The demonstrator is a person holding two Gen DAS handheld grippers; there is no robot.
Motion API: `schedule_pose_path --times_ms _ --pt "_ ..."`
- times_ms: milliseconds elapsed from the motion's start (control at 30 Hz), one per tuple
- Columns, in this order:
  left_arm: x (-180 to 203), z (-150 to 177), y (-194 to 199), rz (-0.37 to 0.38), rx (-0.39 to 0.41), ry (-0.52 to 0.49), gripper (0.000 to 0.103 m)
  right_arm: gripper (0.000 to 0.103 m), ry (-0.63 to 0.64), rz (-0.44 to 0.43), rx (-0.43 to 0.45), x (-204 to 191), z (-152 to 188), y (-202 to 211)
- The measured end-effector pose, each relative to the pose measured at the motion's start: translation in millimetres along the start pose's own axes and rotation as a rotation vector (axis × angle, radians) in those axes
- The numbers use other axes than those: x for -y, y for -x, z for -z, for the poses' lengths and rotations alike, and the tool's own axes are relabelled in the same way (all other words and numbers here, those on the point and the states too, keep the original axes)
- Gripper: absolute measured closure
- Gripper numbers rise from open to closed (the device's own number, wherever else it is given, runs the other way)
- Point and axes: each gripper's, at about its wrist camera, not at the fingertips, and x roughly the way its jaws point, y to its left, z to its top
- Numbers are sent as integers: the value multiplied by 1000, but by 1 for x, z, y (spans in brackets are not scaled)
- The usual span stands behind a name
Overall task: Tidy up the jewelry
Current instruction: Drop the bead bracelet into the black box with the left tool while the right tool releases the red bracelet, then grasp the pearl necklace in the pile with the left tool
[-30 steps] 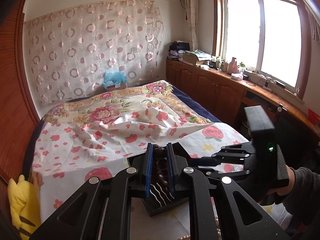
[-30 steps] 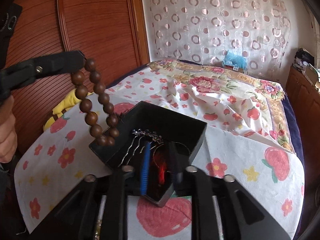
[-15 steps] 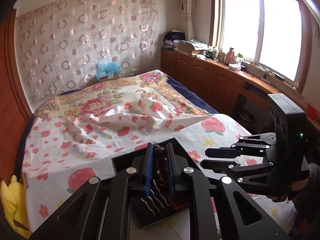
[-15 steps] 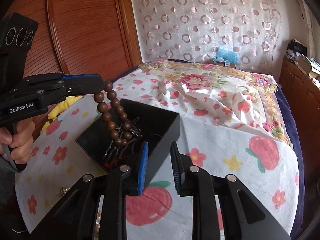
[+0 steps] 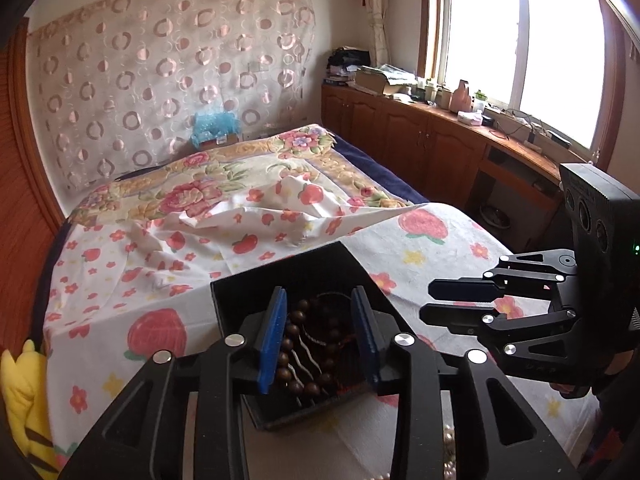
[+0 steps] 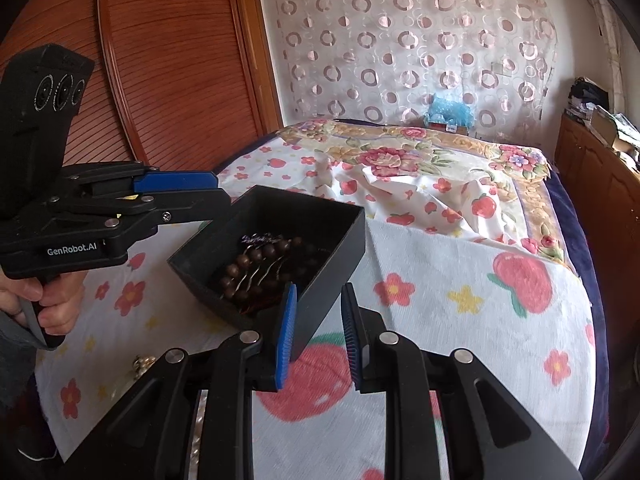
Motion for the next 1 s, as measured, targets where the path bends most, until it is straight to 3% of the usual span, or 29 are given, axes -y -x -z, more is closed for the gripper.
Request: schedule_pose_path --times_ms 33,233,667,1000 --pt "0 3 4 -1 3 5 60 78 -5 -1 2 -2 4 5" --pt "-2 33 29 -12 10 67 49 78 -22 9 6 -17 34 29" --pt "-1 103 70 -70 -25 155 48 78 -92 33 -1 -38 96 74" --pt "28 137 73 -37 -86 146 47 78 -106 54 -40 -46 132 77"
